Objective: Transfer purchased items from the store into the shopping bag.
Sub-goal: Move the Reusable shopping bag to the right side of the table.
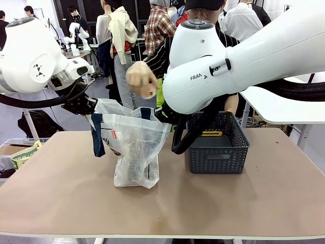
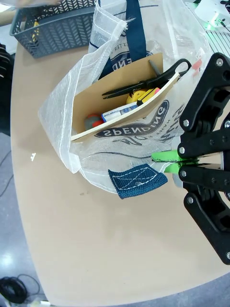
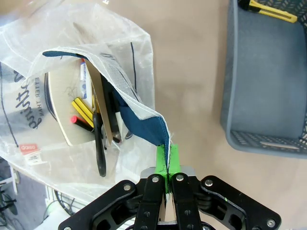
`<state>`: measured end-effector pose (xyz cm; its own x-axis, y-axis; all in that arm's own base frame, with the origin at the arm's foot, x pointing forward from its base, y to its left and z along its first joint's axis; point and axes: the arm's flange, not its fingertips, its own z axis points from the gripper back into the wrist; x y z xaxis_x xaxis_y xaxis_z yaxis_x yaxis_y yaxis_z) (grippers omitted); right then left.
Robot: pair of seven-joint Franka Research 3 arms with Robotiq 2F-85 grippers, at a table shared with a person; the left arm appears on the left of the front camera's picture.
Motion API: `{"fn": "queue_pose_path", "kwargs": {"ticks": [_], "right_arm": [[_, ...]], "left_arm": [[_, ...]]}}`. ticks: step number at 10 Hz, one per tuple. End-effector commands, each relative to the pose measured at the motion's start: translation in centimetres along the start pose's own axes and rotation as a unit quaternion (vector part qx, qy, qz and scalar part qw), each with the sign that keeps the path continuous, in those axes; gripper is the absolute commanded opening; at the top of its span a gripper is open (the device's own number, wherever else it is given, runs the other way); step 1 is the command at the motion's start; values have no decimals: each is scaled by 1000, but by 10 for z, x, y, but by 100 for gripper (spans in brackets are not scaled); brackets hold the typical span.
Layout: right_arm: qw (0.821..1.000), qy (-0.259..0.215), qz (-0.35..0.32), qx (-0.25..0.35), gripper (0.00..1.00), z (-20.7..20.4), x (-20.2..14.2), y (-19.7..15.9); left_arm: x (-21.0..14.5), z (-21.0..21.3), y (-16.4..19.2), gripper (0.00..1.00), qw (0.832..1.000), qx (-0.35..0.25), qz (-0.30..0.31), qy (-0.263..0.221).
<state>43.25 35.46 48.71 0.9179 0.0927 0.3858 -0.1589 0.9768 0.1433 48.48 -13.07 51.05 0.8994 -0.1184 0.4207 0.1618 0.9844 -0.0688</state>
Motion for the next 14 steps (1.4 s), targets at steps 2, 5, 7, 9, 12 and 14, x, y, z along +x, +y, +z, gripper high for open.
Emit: {"fn": "queue_pose_path", "kwargs": {"ticks": [2,5,7,9,12,14], "right_arm": [[1000,0,-1,-1,0,-1,-1,-1],[1000,0,-1,-1,0,-1,-1,-1],[1000,0,-1,-1,0,-1,-1,-1],[1000,0,-1,-1,0,-1,-1,-1],[1000,0,-1,-1,0,-1,-1,-1],[1000,0,-1,-1,0,-1,-1,-1]], "left_arm": [[0,1,3,0,1000,0,4,-4],[0,1,3,0,1000,0,4,-4],[0,1,3,0,1000,0,4,-4],[0,1,3,0,1000,0,4,-4],[0,1,3,0,1000,0,4,-4],[0,1,3,0,1000,0,4,-4]]}}
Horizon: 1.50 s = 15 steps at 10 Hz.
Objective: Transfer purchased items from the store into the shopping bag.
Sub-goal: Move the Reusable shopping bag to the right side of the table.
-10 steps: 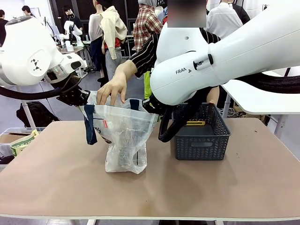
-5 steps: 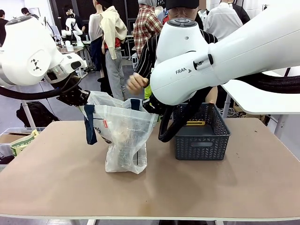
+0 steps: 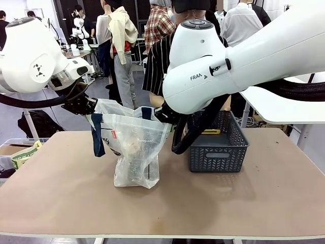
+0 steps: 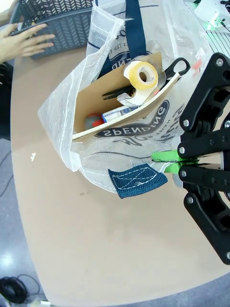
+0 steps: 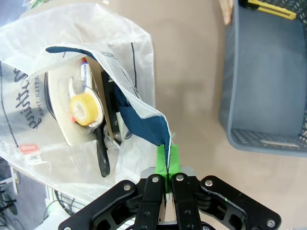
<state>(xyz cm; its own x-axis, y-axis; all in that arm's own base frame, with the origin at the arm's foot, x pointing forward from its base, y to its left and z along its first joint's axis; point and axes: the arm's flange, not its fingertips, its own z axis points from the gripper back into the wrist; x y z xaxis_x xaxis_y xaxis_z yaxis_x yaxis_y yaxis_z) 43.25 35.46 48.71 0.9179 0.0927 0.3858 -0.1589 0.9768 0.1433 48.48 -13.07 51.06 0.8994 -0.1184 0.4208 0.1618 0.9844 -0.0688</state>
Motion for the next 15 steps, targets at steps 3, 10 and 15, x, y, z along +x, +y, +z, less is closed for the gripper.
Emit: {"fn": "queue_pose_path", "kwargs": {"ticks": [3,10,15], "right_arm": [[1000,0,-1,-1,0,-1,-1,-1],[1000,0,-1,-1,0,-1,-1,-1],[1000,0,-1,-1,0,-1,-1,-1]], "left_arm": [[0,1,3,0,1000,0,4,-4],[0,1,3,0,1000,0,4,-4],[0,1,3,0,1000,0,4,-4]]}}
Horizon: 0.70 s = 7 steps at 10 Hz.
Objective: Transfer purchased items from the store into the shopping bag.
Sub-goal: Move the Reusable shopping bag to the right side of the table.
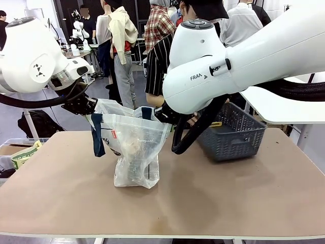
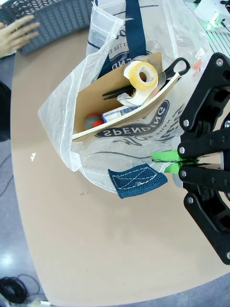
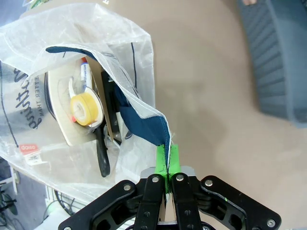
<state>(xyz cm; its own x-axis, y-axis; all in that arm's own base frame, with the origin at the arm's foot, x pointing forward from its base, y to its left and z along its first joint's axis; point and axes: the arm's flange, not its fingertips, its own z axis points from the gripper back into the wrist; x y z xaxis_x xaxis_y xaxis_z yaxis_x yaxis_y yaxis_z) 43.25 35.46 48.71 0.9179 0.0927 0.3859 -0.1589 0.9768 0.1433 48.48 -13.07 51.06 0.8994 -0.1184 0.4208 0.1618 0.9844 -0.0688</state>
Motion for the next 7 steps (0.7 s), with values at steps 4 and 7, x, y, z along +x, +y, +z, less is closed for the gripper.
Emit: {"fn": "queue_pose_path", "kwargs": {"ticks": [4,7], "right_arm": [[1000,0,-1,-1,0,-1,-1,-1],[1000,0,-1,-1,0,-1,-1,-1]], "left_arm": [[0,1,3,0,1000,0,4,-4],[0,1,3,0,1000,0,4,-4]]}}
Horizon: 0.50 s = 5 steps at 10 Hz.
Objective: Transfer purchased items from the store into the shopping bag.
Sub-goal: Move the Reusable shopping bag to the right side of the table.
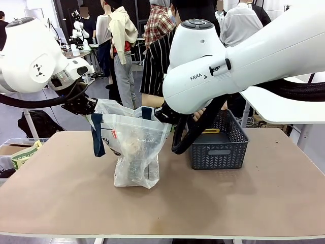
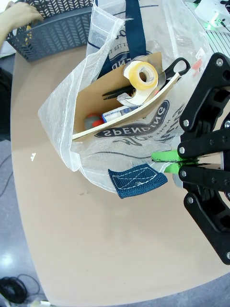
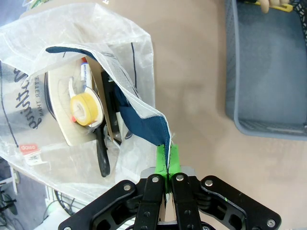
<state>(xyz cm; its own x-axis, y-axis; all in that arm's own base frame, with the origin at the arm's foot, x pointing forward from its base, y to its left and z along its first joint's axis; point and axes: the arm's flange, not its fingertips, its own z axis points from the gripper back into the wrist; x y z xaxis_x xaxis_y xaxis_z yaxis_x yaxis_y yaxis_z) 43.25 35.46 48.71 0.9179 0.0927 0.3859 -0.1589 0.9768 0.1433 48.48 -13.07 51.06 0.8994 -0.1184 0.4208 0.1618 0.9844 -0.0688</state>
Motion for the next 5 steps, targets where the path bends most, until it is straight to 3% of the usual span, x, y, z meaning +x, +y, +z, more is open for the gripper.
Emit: {"fn": "queue_pose_path", "kwargs": {"ticks": [1,5], "right_arm": [[1000,0,-1,-1,0,-1,-1,-1],[1000,0,-1,-1,0,-1,-1,-1]], "left_arm": [[0,1,3,0,1000,0,4,-4],[0,1,3,0,1000,0,4,-4]]}}
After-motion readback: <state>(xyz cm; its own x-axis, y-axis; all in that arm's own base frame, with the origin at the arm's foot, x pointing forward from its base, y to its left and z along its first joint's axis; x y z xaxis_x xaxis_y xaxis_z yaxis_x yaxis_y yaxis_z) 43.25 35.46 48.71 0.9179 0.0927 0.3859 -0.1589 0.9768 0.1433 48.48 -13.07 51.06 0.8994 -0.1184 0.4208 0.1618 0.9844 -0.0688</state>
